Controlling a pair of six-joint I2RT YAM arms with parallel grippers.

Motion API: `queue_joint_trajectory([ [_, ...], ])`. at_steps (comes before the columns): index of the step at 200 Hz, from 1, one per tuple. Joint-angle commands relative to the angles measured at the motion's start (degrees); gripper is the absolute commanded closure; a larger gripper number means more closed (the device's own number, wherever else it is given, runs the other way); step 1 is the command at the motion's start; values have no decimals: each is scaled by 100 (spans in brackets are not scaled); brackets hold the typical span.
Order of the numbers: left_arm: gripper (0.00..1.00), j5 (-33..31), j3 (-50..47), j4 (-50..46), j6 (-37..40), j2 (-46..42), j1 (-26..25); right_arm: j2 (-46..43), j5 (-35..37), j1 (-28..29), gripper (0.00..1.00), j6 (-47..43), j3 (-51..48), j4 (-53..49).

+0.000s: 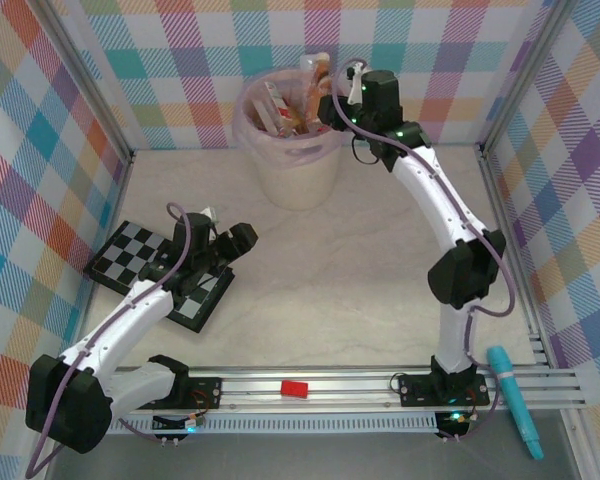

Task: Put the plastic bottles in the bin

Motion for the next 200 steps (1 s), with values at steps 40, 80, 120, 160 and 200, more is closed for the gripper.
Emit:
queue_joint_trajectory([
  [40, 21, 8, 233, -125, 3, -204, -6, 1310, -615, -166, 57, 854, 1655, -401],
  [80, 21, -58, 230, -189, 39, -228, -7, 2053, -1060, -184, 58, 929, 2459, -479],
  [120, 21, -45, 258, -163, 33, -128, -16, 2459, -1442, -180, 59, 916, 2686, -436],
  [160, 21, -32, 315, -145, 75, -32, -17, 2287, -1483, -175, 59, 685, 2650, -461],
  [200, 20, -185, 535, -352, 395, 80, -14, 1714, -1350, -197, 55, 288, 2608, -630],
])
